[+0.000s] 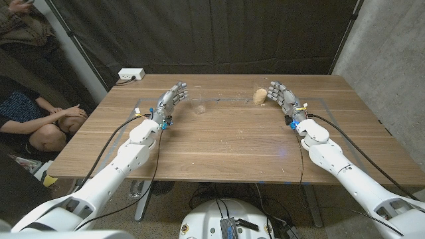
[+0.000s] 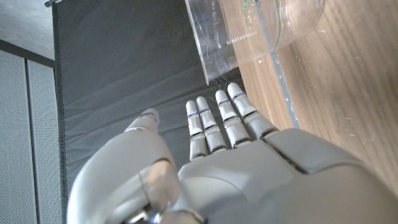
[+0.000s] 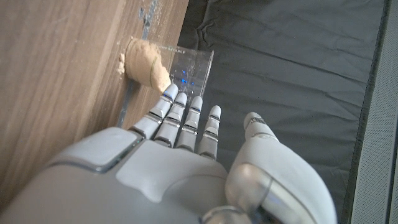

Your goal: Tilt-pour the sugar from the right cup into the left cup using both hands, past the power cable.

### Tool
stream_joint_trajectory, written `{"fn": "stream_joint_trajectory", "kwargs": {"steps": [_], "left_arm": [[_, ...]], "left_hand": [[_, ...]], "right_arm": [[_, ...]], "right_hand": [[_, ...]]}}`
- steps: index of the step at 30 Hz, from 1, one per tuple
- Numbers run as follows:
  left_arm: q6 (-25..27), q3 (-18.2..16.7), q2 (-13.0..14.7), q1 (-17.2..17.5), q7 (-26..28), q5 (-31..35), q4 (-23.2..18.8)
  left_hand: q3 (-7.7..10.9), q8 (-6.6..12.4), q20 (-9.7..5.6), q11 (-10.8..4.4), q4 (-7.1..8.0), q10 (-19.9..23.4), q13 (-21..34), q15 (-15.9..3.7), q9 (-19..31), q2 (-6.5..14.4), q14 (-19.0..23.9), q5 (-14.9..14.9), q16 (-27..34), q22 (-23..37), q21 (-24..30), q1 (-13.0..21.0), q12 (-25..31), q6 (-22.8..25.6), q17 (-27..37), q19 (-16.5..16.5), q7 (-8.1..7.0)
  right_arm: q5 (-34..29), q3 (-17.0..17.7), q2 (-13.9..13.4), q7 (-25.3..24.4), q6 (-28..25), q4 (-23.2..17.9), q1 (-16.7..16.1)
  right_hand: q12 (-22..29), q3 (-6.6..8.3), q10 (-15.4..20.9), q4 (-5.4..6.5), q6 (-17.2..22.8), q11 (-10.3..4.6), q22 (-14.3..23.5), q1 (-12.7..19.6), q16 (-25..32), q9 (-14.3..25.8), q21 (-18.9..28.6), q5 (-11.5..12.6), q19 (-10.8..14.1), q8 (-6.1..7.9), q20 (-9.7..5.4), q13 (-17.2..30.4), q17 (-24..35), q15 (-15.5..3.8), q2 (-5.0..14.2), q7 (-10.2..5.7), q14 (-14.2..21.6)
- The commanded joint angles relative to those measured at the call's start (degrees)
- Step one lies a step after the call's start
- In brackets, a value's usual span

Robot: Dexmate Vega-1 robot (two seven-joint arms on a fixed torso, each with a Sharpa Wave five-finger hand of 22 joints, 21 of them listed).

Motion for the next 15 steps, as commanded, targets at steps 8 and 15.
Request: {"fn": "stream_joint_trajectory", "kwargs": {"steps": [8,15], "left_arm": [[-0.7,-0.1,1.5,1.1,-0.5,0.9,-2.2],[-0.7,-0.6,2.6,1.9,-0.9,0.6,-2.9]], "left_hand": [[0.47,0.45,-0.02,0.07,-0.04,1.1,0.2,-5.65,0.2,0.0,0.9,0.3,0.5,0.1,0.3,0.4,0.4,0.8,-0.1,0.8,0.1],[0.42,0.36,-0.1,-0.04,-0.06,1.3,0.2,-5.71,0.2,-0.2,1.0,0.3,0.5,0.1,0.3,0.3,0.4,0.6,-0.3,0.9,0.0]], "right_arm": [[-1.3,1.2,-1.4,-0.6,3.5,-1.3,-2.6],[-2.0,1.6,-2.0,-0.1,5.1,-1.1,-2.7]], "right_hand": [[-0.1,-0.69,-0.3,-0.81,-0.8,0.22,0.2,-0.5,-0.2,0.2,-0.2,-0.2,0.5,-0.15,-1.11,0.2,0.0,-7.1,-2.1,-0.04,-0.2],[-0.4,-1.19,-0.9,-1.5,-1.7,0.37,0.2,-0.7,-0.5,0.2,-0.6,-0.5,0.4,-0.44,-0.63,0.1,-0.2,-7.06,-3.6,0.17,-0.6]]}}
